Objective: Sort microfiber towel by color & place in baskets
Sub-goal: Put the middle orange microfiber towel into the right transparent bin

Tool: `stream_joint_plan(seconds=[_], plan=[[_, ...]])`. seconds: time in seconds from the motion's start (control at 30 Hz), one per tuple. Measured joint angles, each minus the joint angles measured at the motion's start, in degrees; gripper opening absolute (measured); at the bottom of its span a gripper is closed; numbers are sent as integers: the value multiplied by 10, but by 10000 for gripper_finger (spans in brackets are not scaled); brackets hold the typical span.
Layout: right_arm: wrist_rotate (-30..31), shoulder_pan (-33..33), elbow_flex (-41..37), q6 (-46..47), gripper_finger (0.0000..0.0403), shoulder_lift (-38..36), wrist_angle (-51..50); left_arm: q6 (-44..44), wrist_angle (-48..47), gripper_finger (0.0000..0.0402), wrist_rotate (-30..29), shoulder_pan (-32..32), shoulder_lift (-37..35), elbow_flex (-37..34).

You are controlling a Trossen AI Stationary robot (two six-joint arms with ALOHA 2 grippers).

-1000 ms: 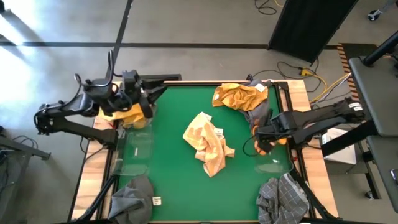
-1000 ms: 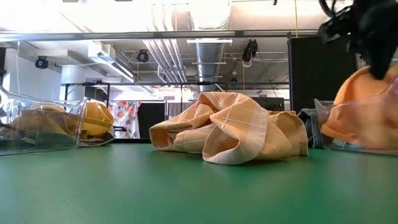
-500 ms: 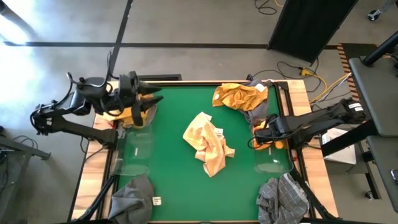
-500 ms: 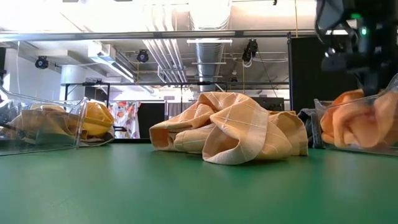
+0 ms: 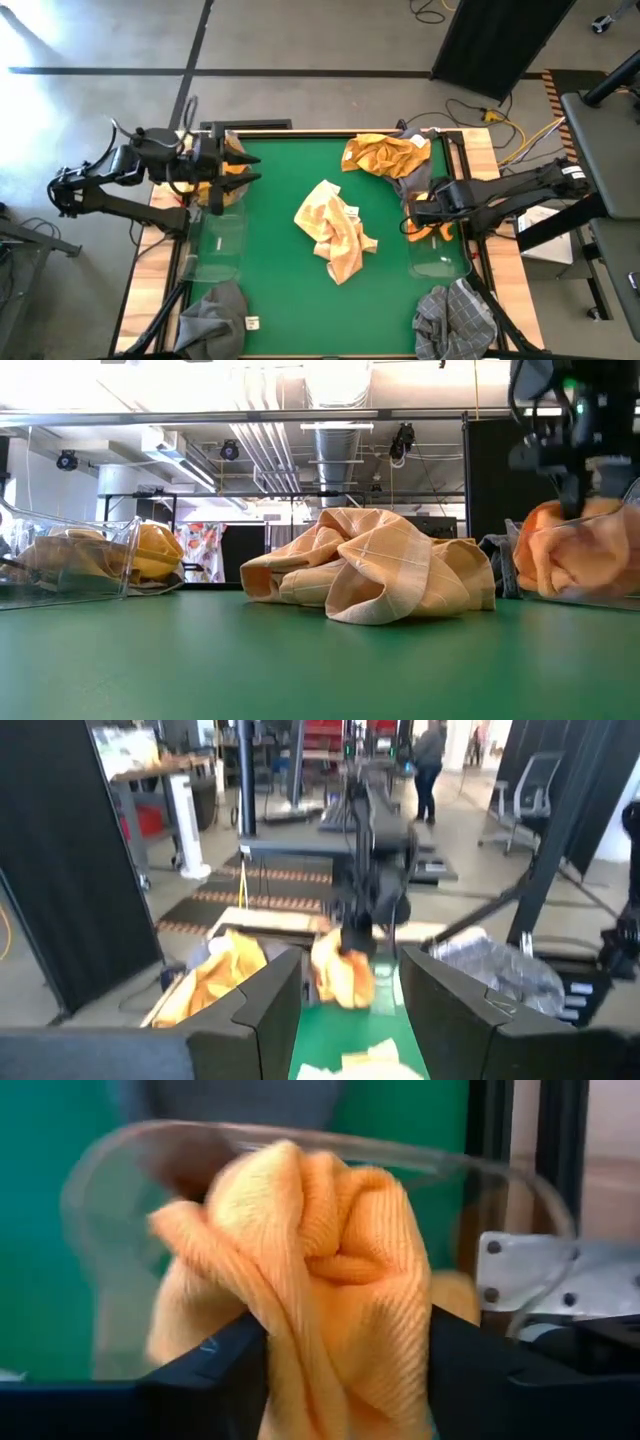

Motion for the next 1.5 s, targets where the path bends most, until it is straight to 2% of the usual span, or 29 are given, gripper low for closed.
stream_joint_plan(seconds=[0.2, 0.3, 0.47, 0.63, 0.8, 0.93, 1.03, 1.1, 1.2, 1.3, 1.43, 1.5], plan=[[24, 0, 80, -61, 250, 7, -85, -43, -58, 155, 0, 0, 6, -1], [32, -2, 75, -60, 258, 8, -98, -54, -59, 155, 1, 0, 12, -1], [8, -3, 68, -63, 266, 6, -50, -55, -60, 155, 1, 0, 22, -1], [-9, -34, 65, -73, 259, 7, -102, -55, -60, 155, 1, 0, 27, -1], [-83, -83, 67, -184, 241, 18, -88, -55, -59, 155, 9, 0, 45, -1], [-139, -130, 59, -298, 239, 28, -75, -55, -60, 155, 54, 0, 69, -1], [-145, -174, 57, -364, 248, 28, -75, -58, -66, 155, 66, 0, 84, -1], [-125, -205, 61, -394, 255, 25, -81, -72, -77, 155, 70, 0, 89, -1], [-122, -247, 72, -461, 265, 22, -63, -89, -99, 155, 105, 0, 100, -1], [-192, -292, 74, -548, 272, 21, -24, -99, -122, 155, 128, -1, 122, -1], [-287, -360, 72, -641, 274, 21, -25, -106, -142, 155, 137, -1, 157, -1], [-313, -390, 71, -674, 273, 21, -22, -107, -148, 155, 137, -1, 178, -1]])
